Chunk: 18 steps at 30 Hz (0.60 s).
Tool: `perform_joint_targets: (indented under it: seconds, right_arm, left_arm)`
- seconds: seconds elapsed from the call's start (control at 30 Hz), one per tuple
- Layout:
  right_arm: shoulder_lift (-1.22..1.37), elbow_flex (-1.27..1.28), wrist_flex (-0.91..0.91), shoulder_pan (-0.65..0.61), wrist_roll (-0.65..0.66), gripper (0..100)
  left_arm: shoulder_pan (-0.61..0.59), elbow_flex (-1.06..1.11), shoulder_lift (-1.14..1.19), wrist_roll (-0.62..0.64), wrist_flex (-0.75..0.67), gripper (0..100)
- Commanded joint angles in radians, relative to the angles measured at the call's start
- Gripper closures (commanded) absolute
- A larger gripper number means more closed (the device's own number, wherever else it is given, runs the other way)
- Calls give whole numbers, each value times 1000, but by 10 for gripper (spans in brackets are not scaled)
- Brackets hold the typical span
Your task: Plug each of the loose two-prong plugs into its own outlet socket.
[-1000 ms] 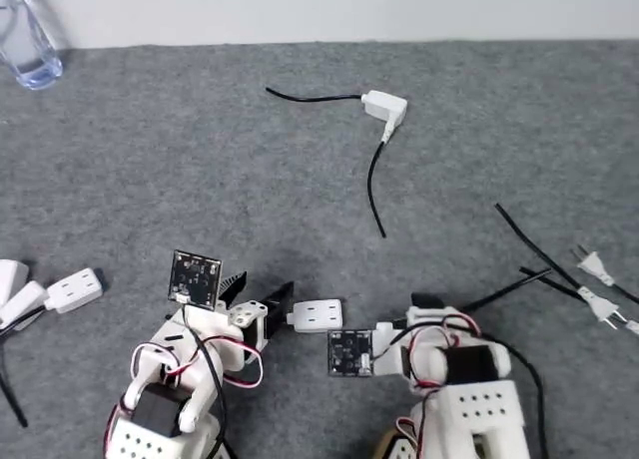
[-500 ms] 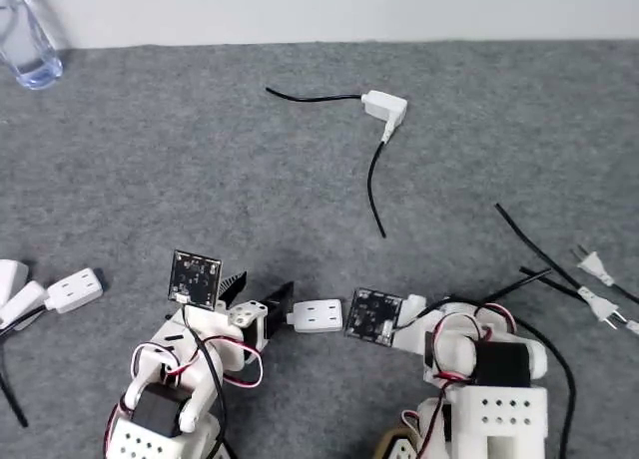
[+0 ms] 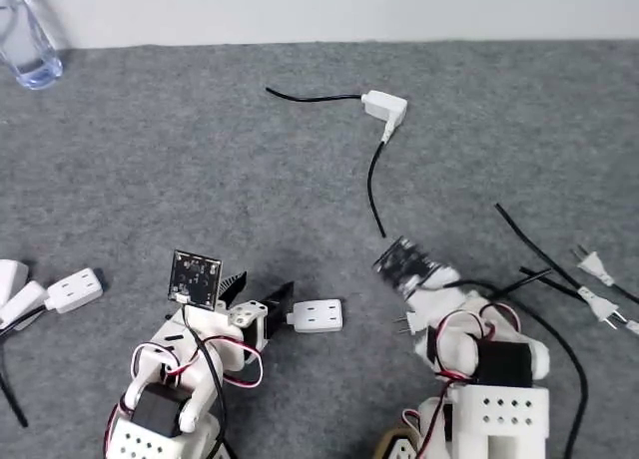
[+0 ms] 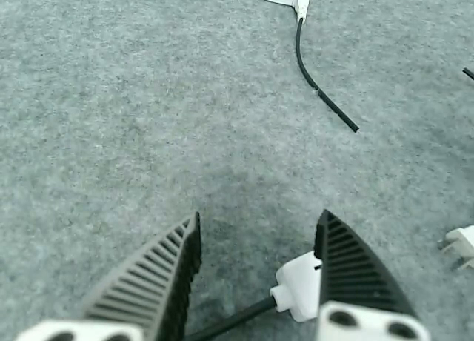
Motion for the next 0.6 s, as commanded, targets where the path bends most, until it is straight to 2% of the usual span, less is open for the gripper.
perform_joint_targets:
  seconds: [0.0, 0.2, 0.37, 0.57]
  right_arm:
    - [8, -149, 36, 7, -110, 780]
    - [200, -486, 332, -25, -124, 780]
    - [427, -592, 341, -25, -120, 780]
    - [700, -595, 320, -47, 129, 780]
  left_arm:
    - [-5, -8, -14, -3, 6, 758]
    - [-5, -8, -14, -3, 6, 758]
    - [-5, -8, -14, -3, 6, 758]
    - [-5, -8, -12, -3, 6, 758]
